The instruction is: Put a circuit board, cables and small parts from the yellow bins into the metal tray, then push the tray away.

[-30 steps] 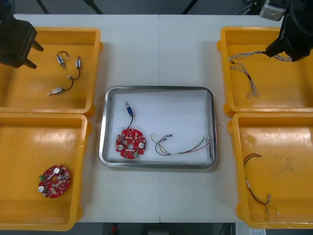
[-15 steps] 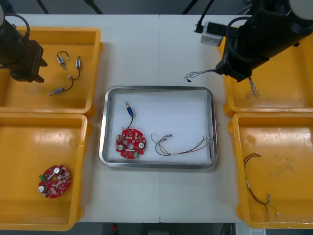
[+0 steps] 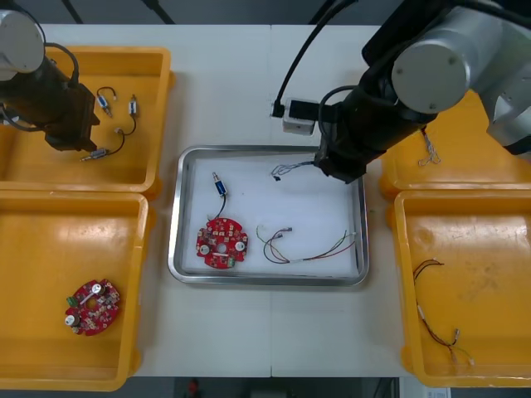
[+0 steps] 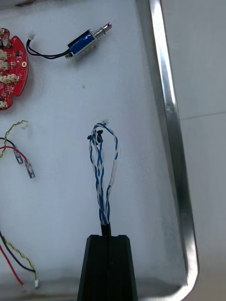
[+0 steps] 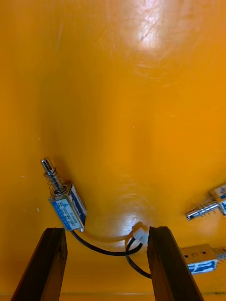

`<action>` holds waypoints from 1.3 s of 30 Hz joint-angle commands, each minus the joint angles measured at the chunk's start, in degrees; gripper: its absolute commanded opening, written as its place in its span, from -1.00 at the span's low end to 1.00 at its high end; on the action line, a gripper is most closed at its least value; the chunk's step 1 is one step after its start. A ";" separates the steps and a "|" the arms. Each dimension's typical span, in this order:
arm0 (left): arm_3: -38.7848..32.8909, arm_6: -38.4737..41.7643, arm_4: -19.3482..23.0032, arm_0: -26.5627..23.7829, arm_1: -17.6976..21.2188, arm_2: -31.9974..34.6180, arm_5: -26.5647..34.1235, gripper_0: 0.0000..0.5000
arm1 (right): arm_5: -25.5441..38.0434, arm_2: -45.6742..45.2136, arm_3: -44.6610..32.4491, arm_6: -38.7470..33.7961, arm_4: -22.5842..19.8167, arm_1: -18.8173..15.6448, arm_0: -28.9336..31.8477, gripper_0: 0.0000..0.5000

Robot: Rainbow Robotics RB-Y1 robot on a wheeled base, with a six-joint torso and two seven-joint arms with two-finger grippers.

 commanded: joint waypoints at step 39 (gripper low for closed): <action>3.83 5.68 3.19 -1.46 -1.79 -4.87 -5.15 1.00 | -10.50 9.71 2.33 1.16 6.46 1.45 -0.26 1.00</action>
